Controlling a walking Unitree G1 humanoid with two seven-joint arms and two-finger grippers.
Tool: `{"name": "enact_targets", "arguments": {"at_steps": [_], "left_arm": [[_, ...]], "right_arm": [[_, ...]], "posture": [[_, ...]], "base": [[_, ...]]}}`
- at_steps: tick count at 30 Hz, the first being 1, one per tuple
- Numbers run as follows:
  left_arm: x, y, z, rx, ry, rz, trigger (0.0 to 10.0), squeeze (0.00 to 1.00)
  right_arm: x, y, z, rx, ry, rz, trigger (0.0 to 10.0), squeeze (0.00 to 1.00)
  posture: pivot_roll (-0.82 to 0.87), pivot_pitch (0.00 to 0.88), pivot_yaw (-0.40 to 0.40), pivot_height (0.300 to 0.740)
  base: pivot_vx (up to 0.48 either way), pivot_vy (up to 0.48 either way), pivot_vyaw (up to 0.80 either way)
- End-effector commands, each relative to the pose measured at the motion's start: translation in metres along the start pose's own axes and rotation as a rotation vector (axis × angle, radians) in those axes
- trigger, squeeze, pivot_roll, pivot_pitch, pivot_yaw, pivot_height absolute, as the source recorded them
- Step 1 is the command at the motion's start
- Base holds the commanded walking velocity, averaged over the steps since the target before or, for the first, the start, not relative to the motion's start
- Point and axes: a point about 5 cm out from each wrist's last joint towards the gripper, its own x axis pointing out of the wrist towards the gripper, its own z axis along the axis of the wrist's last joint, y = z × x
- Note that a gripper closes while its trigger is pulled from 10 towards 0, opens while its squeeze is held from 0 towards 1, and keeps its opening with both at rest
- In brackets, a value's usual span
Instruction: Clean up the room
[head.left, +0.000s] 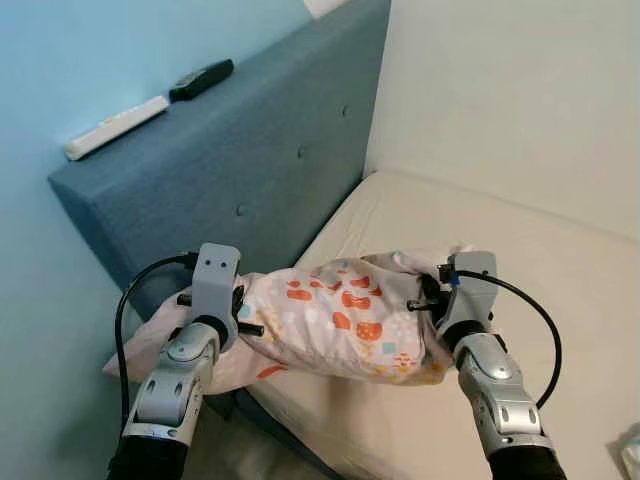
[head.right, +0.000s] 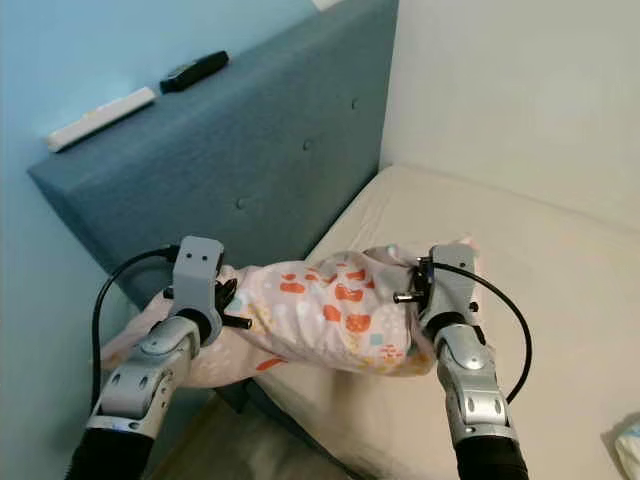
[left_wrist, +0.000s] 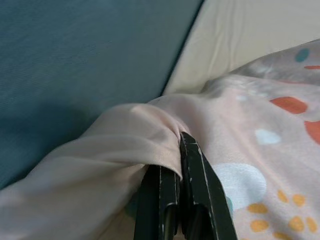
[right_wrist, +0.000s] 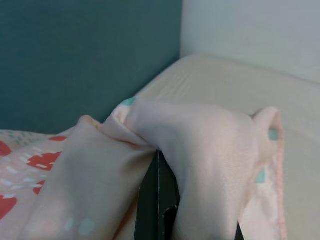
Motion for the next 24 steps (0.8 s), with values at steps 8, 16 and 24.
{"name": "enact_targets", "arguments": {"at_steps": [8,16,24], "left_arm": [[0.0006,-0.0022,0.0081,0.01,-0.05,-0.016,10.0,0.0],[0.0,-0.0036,0.0043,0.04,-0.031,-0.028,10.0,0.0],[-0.0002,-0.0031,0.0037,0.056,-0.029,-0.035,10.0,0.0]], "right_arm": [[0.0002,0.0027,0.0031,0.003,-0.025,0.015,10.0,0.0],[0.0,0.0029,0.0026,0.002,-0.023,0.013,10.0,0.0],[-0.0004,0.0021,0.0014,0.002,-0.02,0.008,10.0,0.0]], "posture": [[-0.03,0.185,0.021,0.74],[-0.03,0.186,0.024,0.74],[-0.03,0.191,0.027,0.74]], "base": [[0.303,0.0,0.0],[0.0,0.0,0.0],[0.0,0.0,0.0]]}}
